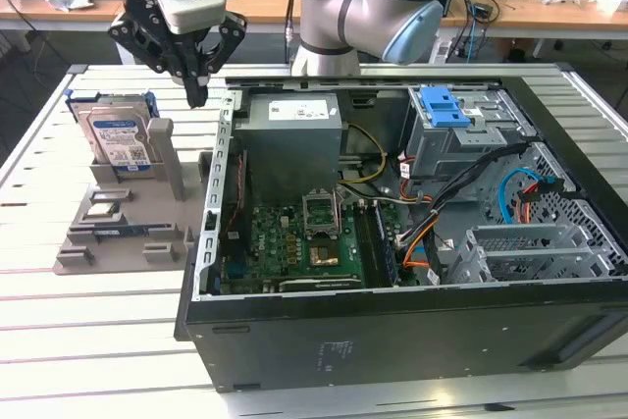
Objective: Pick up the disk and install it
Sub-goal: 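Reach for the disk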
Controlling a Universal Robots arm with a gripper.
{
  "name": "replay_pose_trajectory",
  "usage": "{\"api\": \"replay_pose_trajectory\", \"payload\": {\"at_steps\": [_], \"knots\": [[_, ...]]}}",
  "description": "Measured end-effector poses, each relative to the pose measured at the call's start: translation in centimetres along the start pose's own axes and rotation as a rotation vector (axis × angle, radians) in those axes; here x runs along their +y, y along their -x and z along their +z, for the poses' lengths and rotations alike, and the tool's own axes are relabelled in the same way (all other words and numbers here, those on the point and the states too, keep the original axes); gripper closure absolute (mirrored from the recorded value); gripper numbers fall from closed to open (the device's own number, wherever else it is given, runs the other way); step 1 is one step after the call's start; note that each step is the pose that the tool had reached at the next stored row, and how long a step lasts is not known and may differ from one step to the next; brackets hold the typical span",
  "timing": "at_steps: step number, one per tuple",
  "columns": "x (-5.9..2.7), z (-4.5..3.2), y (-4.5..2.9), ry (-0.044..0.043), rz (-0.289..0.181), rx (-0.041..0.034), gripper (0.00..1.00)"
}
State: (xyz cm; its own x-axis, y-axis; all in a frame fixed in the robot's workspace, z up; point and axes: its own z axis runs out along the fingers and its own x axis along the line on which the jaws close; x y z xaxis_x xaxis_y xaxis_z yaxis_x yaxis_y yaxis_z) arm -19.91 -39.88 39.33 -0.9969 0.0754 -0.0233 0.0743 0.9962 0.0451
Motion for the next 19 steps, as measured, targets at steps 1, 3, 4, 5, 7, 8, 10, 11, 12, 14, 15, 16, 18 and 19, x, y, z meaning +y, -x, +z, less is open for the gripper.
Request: {"api": "replay_pose_trajectory", "payload": {"at_steps": [1,3,4,5,7,8,10,11,12,14,15,16,18,19], "knots": [[-0.04,-0.02,-0.48,-0.0001,0.0,0.0,0.89],[-0.11,-0.04,-1.52,0.0,0.0,0.0,0.89],[-0.15,-0.05,-1.98,0.0,0.0,-0.0001,0.89],[-0.16,-0.06,-2.18,-0.0001,0.0,0.0,0.89],[-0.21,-0.07,-2.84,0.0,0.0,0.0,0.89],[-0.25,-0.09,-3.28,0.0,0.0,0.0,0.89],[-0.29,-0.1,-3.93,0.0,0.0,0.0,0.89],[-0.31,-0.11,-4.15,0.0,0.0,-0.0001,0.89],[-0.33,-0.12,-4.46,0.0,0.0,-0.0001,0.89],[-0.37,-0.13,-4.9,0.0,0.0,0.0,0.89],[-0.38,-0.14,-5.1,-0.0001,0.0,0.0,0.89],[-0.4,-0.14,-5.39,-0.0001,0.0,0.0,0.89],[-0.44,-0.16,-5.92,0.0,0.0,0.0,0.89],[-0.47,-0.17,-6.24,0.0,0.0,0.0,0.89]]}}
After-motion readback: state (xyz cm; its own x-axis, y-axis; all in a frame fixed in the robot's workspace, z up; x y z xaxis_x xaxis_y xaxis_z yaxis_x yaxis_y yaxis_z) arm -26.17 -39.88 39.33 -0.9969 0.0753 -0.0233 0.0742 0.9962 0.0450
